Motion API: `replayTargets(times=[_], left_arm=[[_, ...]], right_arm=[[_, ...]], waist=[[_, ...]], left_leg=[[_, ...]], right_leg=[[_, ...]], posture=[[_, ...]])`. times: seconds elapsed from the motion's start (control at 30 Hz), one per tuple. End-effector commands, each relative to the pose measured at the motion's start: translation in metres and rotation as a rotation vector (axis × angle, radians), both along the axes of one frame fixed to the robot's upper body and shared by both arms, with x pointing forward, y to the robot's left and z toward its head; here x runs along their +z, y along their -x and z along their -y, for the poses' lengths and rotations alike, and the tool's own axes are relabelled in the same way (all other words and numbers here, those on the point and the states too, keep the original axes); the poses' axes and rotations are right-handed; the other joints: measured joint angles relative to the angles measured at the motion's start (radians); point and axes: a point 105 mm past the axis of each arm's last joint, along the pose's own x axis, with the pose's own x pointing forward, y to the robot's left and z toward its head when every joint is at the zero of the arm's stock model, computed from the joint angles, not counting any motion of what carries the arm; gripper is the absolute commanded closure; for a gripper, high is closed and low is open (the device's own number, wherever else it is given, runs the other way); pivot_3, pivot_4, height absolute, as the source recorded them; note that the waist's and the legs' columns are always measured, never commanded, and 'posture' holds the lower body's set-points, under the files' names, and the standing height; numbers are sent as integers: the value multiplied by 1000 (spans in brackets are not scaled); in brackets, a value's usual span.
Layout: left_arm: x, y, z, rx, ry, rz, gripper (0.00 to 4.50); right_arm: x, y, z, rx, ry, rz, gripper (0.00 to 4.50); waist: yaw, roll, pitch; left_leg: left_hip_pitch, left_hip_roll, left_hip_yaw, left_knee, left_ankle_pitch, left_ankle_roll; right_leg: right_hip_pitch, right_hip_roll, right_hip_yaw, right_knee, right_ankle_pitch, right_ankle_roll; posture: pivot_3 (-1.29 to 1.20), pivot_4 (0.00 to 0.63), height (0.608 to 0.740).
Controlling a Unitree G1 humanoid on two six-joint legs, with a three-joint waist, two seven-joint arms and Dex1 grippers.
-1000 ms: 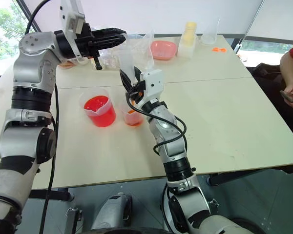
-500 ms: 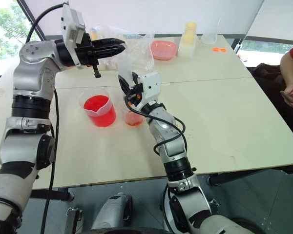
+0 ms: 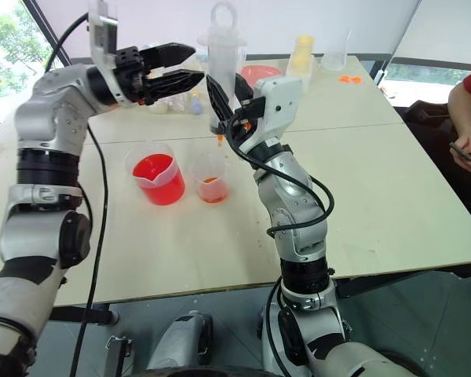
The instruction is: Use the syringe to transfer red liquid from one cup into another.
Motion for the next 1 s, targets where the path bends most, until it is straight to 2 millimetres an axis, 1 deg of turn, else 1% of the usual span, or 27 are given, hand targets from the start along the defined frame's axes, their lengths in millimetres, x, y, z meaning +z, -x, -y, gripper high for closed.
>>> replayTargets(times=[0.03, 0.07, 0.1, 0.13, 0.17, 0.23, 0.27, 0.33, 0.4, 0.47, 0.6, 0.77, 0.83, 0.93, 1.0], left_arm=[[4, 15, -21, -11, 37, -29, 1171], [2, 17, -23, -13, 38, -41, 1171], [-4, 24, -28, -19, 24, -54, 1171], [-14, 37, -30, -35, 0, -72, 1171], [-25, 52, -30, -52, -19, -96, 1171], [-38, 75, -24, -74, -52, -125, 1171], [-43, 83, -21, -74, -61, -136, 1171], [-57, 97, -12, -67, -92, -157, 1171], [-70, 106, -6, -43, -118, -176, 1171], [-77, 109, -4, -3, -128, -183, 1171], [-92, 114, -6, 49, -128, -227, 1171], [-113, 123, -12, 73, -176, -291, 1171], [-122, 125, -13, 78, -211, -304, 1171], [-138, 123, -16, 117, -276, -314, 1171], [-143, 122, -17, 130, -285, -315, 1171]], right_arm=[[28, 3, 19, 45, -165, -52, 3104], [29, 1, 23, 50, -181, -77, 3104], [27, -9, 34, 27, -183, -144, 3104], [18, -24, 53, -25, -108, -243, 3104], [7, -38, 79, -71, -48, -371, 3104], [-9, -50, 117, -141, 13, -547, 3104], [-20, -53, 130, -166, 38, -631, 3104], [-45, -53, 146, -184, 121, -773, 3104], [-68, -51, 157, -198, 192, -875, 3104], [-85, -48, 158, -177, 225, -948, 3104], [-107, -44, 144, -91, 271, -1036, 3104], [-121, -45, 130, -40, 286, -1082, 3104], [-125, -47, 128, -35, 282, -1098, 3104], [-133, -47, 126, -30, 281, -1122, 3104], [-137, -46, 126, -30, 278, -1135, 3104]], waist=[[1, 0, 0], [5, 0, 0], [8, 0, 0], [8, 0, 0], [11, 0, 0], [21, 0, 0], [36, 0, 0], [40, 0, 0], [36, 0, 0], [28, 1, 0], [22, 2, 1], [22, 2, 1], [27, 2, 1], [33, 2, 1], [35, 2, 1]], left_leg=[[0, 0, 0, 0, 0, 0], [0, 2, -1, 0, 0, 0], [0, 2, -1, 0, 0, 0], [0, 2, -1, 1, 0, 0], [0, 3, -1, 1, 0, 0], [-1, 2, -1, 1, 0, 0], [-1, 1, -1, 1, 0, 0], [-3, 0, 0, 0, 0, 0], [-3, 0, 1, -1, 0, 1], [-1, 0, 3, -1, -1, 2], [0, 1, 4, -1, -1, 2], [0, 1, 3, 0, -1, 2], [0, 1, 3, 0, -1, 2], [0, 1, 3, 0, -1, 2], [0, 1, 3, 0, -1, 2]], right_leg=[[0, 0, 0, 0, 0, 0], [0, 0, 0, 0, 0, 0], [0, 0, 0, 0, 0, 0], [1, -1, 0, 0, 0, 0], [1, -2, 0, 0, 0, 0], [2, -6, 1, -1, 0, 0], [2, -6, 1, -2, 0, 0], [4, -6, 0, -11, -1, -2], [4, -6, 0, -12, -1, -2], [5, -4, 1, -12, 0, -1], [5, -1, 1, -11, 0, 0], [5, 1, 1, -12, 0, 0], [5, 1, 1, -12, 0, 0], [6, 1, 1, -13, -1, -2], [6, 1, 1, -14, -2, -3]], posture=[[0, 150, 740], [0, 150, 740], [0, 150, 740], [0, 150, 740], [0, 150, 740], [0, 150, 740], [0, 150, 740], [0, 150, 740], [0, 150, 740], [0, 150, 740], [0, 150, 740], [0, 150, 740], [0, 150, 740], [0, 150, 740], [0, 150, 740]])
